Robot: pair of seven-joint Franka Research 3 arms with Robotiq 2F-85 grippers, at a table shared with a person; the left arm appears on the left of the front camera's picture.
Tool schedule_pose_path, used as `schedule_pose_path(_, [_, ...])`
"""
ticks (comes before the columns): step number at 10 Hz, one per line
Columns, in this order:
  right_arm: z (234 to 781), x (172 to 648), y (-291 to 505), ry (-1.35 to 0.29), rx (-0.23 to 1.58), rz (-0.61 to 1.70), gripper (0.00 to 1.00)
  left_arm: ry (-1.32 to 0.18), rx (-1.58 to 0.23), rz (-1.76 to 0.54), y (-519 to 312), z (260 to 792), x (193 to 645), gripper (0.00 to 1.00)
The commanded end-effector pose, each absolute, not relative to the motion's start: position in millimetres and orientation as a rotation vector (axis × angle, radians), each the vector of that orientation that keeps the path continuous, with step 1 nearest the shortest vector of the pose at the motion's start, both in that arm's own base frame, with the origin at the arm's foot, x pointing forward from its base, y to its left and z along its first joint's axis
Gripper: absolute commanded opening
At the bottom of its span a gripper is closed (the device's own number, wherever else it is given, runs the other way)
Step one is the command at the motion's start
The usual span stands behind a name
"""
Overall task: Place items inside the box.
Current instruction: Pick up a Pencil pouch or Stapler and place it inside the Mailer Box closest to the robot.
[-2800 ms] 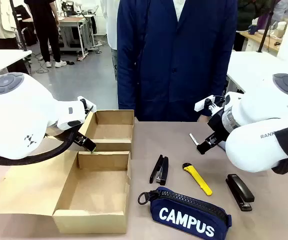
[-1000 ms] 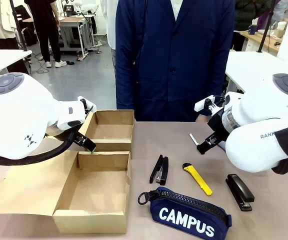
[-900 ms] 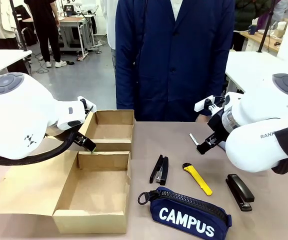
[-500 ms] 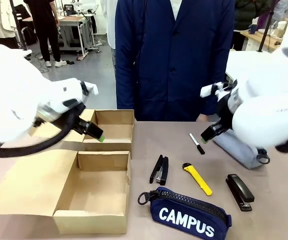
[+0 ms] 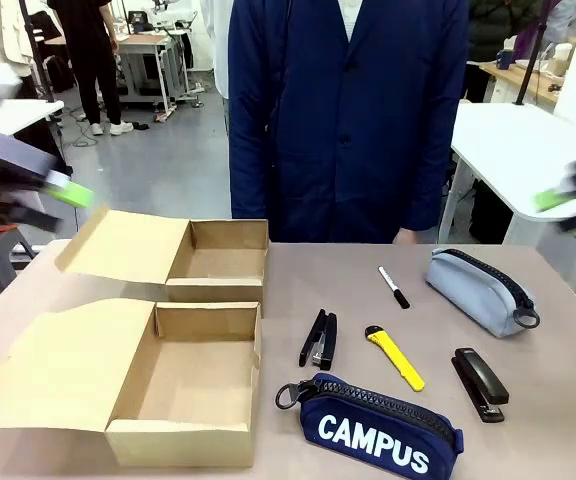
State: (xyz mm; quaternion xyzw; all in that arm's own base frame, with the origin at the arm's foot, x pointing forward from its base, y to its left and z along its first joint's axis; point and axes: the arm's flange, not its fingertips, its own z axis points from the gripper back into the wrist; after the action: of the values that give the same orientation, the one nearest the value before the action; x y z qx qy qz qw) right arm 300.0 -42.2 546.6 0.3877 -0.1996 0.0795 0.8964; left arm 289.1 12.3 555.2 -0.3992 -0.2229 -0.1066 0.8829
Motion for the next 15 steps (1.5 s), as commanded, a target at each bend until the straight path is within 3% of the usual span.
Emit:
schedule_pose_path(1, [505, 274, -152, -0.486, 1.060, -0.271, 1.00, -0.527, -1.212, 0.158, 133, 497, 275, 1.00])
schedule_pose_path(4, [461, 229, -244, -0.672, 1.272, -0.520, 1.00, -0.510, -1.509, 0.587, 204, 415, 268, 1.00])
schedule_pose_path(6, [439, 229, -256, -0.653, 1.162, -0.651, 1.00, -0.577, -1.587, 0.771, 163, 387, 282, 1.00])
schedule_pose_path(7, [455, 204, -271, -0.597, 1.228, -0.580, 1.00, -0.481, -1.394, 0.530, 237, 407, 247, 1.00])
schedule_pose_path(14, [455, 203, -268, -0.563, 1.222, -0.600, 1.00, -0.481, -1.394, 0.530, 237, 407, 247, 1.00])
schedule_pose_path(15, [464, 227, -219, -0.469, 1.158, -0.393, 1.00, -0.481, -1.394, 0.530, 237, 407, 247, 1.00])
